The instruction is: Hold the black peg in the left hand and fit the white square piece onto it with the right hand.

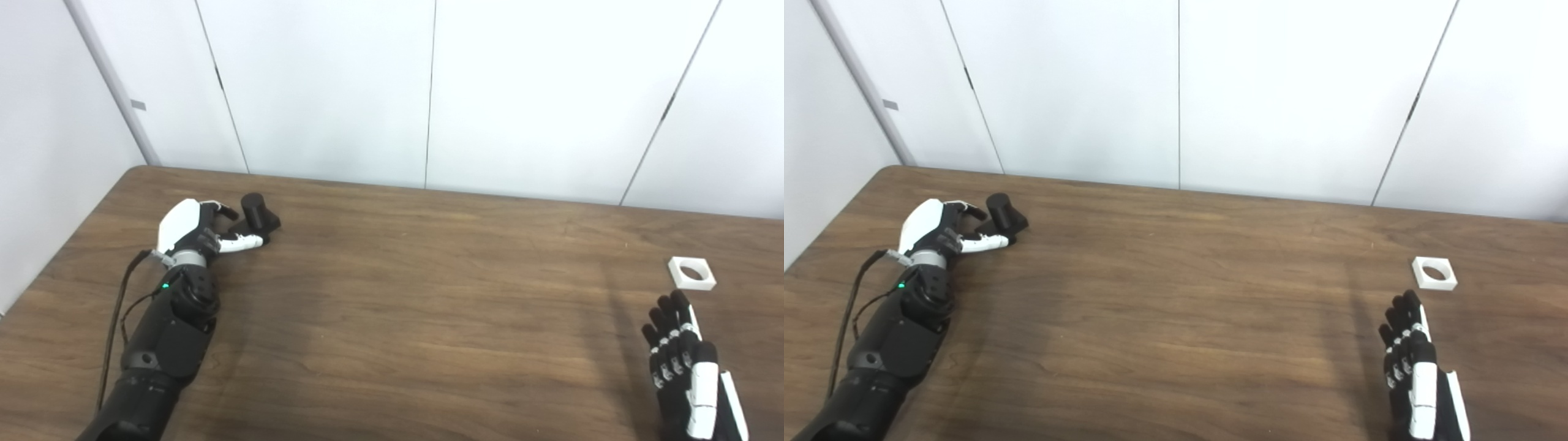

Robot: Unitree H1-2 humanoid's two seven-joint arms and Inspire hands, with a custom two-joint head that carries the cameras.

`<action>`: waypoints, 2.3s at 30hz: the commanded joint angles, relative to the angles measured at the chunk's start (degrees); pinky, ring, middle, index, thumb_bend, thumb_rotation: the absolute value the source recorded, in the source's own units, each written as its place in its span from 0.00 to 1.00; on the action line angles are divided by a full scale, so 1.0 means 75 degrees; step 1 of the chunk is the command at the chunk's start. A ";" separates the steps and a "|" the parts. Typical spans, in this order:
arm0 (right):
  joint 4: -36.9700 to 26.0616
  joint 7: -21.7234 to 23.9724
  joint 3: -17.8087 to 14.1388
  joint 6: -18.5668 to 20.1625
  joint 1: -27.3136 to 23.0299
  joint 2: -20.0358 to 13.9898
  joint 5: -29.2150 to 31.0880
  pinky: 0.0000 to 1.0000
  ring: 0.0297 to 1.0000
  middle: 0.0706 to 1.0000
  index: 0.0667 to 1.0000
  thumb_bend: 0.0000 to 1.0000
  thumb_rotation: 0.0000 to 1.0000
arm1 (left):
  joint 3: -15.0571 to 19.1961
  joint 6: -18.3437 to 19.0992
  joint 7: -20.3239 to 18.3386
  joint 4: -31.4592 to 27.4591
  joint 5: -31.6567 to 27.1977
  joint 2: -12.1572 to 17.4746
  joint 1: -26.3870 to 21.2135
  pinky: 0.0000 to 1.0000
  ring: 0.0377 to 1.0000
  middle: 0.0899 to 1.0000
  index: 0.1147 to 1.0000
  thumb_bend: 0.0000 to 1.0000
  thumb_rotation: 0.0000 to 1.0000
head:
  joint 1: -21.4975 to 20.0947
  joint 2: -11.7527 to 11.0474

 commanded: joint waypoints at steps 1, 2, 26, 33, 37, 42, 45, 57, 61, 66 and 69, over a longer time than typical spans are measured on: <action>0.0360 0.0118 0.0073 -0.0145 0.0481 -0.0033 0.0043 1.00 1.00 1.00 1.00 0.54 1.00 | -0.0032 -0.0072 0.0167 -0.0093 0.0065 0.0207 -0.0238 1.00 0.95 0.86 0.54 0.84 0.24 | -0.0003 0.0015; 0.0349 0.0112 0.0077 -0.0124 0.0488 -0.0037 0.0029 1.00 1.00 0.99 1.00 0.55 0.99 | -0.0016 -0.0138 0.0229 -0.0096 0.0032 0.0195 -0.0228 1.00 0.94 0.83 0.48 0.69 0.16 | -0.0003 0.0015; 0.0266 -0.0052 0.0092 -0.0075 0.0530 0.0055 -0.0178 0.99 0.97 0.97 0.99 0.53 1.00 | -0.0234 -0.0872 -0.0113 -0.0689 -0.0423 0.0304 0.0096 1.00 0.89 0.77 0.42 0.51 0.04 | -0.0278 0.0127; 0.0301 -0.0036 0.0131 -0.0109 0.0487 0.0108 -0.0186 0.99 0.97 0.97 1.00 0.53 1.00 | -0.0526 -0.1307 -0.0492 -0.1680 -0.0313 0.0375 0.0651 1.00 0.89 0.77 0.42 0.51 0.04 | -0.0422 0.0169; 0.0293 -0.0061 0.0129 -0.0096 0.0462 0.0142 -0.0158 1.00 0.97 0.97 1.00 0.53 1.00 | -0.0724 -0.1656 -0.0664 -0.2240 -0.0181 0.0440 0.1039 1.00 0.90 0.79 0.42 0.51 0.04 | -0.0481 0.0188; 0.0352 -0.0039 0.0160 -0.0086 0.0416 0.0115 -0.0202 1.00 0.98 0.98 1.00 0.54 1.00 | -0.0844 -0.2069 -0.0830 -0.3008 -0.0148 0.0280 0.1599 1.00 0.90 0.80 0.42 0.52 0.04 | -0.0523 0.0195; 0.0354 -0.0054 0.0173 -0.0048 0.0400 0.0125 -0.0243 1.00 0.98 0.98 1.00 0.53 1.00 | -0.0983 -0.2250 -0.0875 -0.3430 -0.0050 0.0170 0.1859 1.00 0.91 0.80 0.42 0.52 0.04 | -0.0606 0.0216; 0.0315 -0.0123 0.0213 -0.0024 0.0345 0.0285 -0.0259 1.00 0.97 0.97 1.00 0.51 0.99 | -0.1417 -0.2500 -0.1343 -0.4755 0.0361 -0.0301 0.2404 1.00 0.92 0.79 0.42 0.52 0.04 | -0.0919 0.0356; 0.0309 -0.0226 0.0235 -0.0002 0.0308 0.0341 -0.0342 1.00 0.96 0.96 0.99 0.54 0.97 | -0.1670 -0.2406 -0.1608 -0.5013 0.0529 -0.0485 0.2582 1.00 0.91 0.79 0.42 0.52 0.04 | -0.1021 0.0412; 0.0214 -0.0407 0.0296 0.0150 0.0283 0.0408 -0.0475 0.99 0.95 0.95 0.98 0.58 0.95 | -0.1963 -0.2433 -0.1887 -0.5124 0.0756 -0.0669 0.2706 1.00 0.92 0.80 0.42 0.52 0.05 | -0.1266 0.0531; 0.0255 -0.0458 0.0330 0.0106 0.0250 0.0394 -0.0548 0.98 0.94 0.94 0.96 0.58 0.95 | -0.2101 -0.2236 -0.2180 -0.5256 0.0973 -0.0805 0.2760 1.00 0.92 0.79 0.42 0.52 0.05 | -0.1333 0.0596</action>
